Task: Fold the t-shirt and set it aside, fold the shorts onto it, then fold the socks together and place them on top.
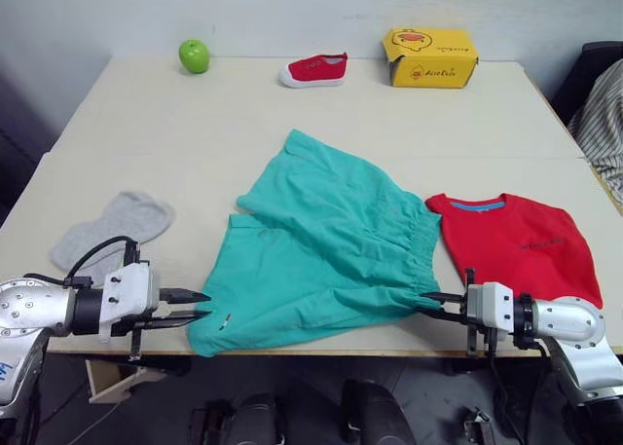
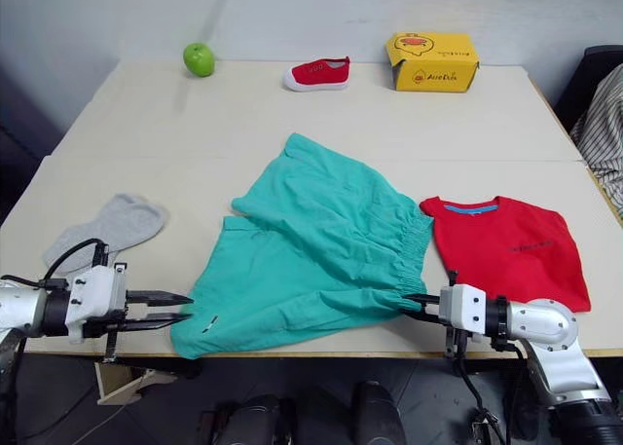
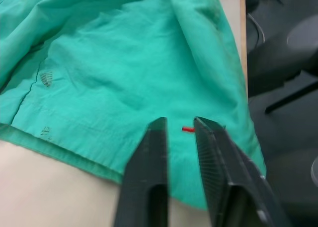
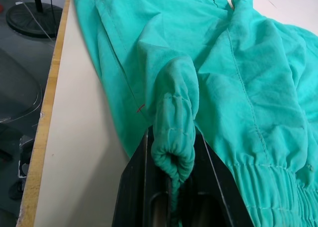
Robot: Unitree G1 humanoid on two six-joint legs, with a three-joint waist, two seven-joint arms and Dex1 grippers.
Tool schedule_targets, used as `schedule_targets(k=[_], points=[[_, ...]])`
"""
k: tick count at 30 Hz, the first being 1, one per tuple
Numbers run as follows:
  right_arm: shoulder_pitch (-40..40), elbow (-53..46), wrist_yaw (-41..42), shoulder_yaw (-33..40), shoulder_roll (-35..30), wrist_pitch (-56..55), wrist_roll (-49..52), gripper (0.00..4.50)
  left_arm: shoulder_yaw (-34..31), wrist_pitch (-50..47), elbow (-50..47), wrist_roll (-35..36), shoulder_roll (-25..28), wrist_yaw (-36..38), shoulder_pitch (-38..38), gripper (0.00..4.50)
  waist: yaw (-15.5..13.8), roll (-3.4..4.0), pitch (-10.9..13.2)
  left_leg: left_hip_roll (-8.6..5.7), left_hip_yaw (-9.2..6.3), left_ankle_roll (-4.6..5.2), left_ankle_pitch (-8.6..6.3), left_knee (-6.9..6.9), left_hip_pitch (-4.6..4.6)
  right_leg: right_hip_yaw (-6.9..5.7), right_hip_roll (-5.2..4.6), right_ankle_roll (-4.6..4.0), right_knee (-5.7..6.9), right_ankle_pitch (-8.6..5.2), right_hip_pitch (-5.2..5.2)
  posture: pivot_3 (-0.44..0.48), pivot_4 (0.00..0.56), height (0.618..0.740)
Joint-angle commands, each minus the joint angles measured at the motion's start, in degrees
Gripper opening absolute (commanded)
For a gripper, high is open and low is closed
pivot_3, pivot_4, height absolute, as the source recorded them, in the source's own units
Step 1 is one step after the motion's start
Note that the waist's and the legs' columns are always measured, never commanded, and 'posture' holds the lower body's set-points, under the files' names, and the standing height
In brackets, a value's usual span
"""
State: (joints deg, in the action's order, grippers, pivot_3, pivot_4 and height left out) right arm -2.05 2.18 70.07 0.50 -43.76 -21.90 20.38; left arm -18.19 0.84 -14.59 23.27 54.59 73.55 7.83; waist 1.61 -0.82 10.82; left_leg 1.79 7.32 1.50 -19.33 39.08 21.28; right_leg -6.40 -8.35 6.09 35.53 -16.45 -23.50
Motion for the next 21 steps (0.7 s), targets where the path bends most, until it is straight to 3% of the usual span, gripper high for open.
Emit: schedule_targets(k=[1,7,12,21], points=[[-0.64,-1.23,0.21,0.76,0.25,0.37,1.1,0.0,-2.47,9.74,3.55,0.72,-0.9,5.16,1.96,2.15,-0.01,0.01,0.01,0.0,0.02,0.02,-0.02,0.0,0.0,0.01,-0.02,0.0,-0.02,0.0,0.0,0.0,0.15,0.74],[-1.79,-1.14,0.45,0.59,0.69,0.98,1.0,0.0,-2.97,35.7,25.88,-6.84,-1.88,5.71,-2.78,3.99,-0.08,0.03,0.02,0.0,-0.02,0.06,-0.04,0.01,0.0,-0.06,-0.07,0.0,-0.04,0.0,0.01,0.0,0.15,0.74],[-2.22,-0.69,0.71,0.46,0.93,0.84,0.75,0.0,1.67,46.11,34.14,-9.73,-2.48,4.62,-6.59,3.99,-0.14,0.04,0.02,-0.03,-0.03,0.11,-0.07,0.0,0.01,-0.13,-0.14,0.01,-0.01,0.01,0.0,0.0,0.15,0.74],[-3.11,-0.65,0.74,0.28,1.54,1.11,0.46,0.0,9.96,54.77,38.3,-15.48,-5.34,-2.58,-13.17,3.99,-0.67,0.17,-0.02,-0.13,-0.01,0.17,-0.04,0.01,-0.05,-0.15,-0.18,0.09,0.05,0.05,0.07,0.0,0.15,0.74]])
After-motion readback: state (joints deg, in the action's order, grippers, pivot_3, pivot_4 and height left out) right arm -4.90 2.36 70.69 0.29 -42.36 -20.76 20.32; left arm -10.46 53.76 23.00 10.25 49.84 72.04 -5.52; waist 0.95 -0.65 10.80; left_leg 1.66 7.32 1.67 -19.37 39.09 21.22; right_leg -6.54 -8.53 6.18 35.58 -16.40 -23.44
